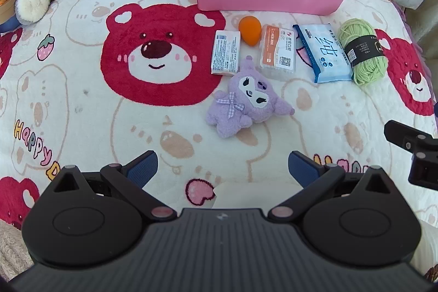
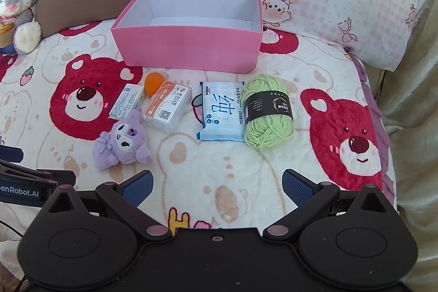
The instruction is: Organize objects
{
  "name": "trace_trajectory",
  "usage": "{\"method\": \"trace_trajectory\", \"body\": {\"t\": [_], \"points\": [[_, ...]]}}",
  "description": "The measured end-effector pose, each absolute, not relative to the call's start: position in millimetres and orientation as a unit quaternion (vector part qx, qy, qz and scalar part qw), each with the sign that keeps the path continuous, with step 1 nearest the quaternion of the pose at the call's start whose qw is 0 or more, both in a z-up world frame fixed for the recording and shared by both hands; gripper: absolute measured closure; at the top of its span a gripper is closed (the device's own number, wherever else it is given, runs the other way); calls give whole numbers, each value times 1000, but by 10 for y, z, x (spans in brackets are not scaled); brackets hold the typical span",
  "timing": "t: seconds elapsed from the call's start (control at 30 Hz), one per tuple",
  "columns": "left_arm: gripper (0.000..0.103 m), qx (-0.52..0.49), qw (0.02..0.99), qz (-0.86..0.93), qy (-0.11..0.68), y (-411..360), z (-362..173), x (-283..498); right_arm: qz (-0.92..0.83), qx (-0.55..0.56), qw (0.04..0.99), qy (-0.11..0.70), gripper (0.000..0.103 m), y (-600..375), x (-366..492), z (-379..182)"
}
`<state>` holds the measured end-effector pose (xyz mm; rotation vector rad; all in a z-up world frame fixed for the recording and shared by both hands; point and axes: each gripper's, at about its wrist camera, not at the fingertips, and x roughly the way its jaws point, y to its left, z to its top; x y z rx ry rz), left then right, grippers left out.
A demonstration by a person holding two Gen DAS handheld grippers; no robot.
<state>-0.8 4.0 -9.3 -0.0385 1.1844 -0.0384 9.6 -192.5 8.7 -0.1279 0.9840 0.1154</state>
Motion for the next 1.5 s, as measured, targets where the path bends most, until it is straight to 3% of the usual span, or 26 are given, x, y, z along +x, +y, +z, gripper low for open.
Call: {"method": "trace_trajectory", "body": {"t": [1.5], "points": [[0,-11,825,-19,564,-10,-22,19,56,-84,875,473,1,-1901,58,132]]}}
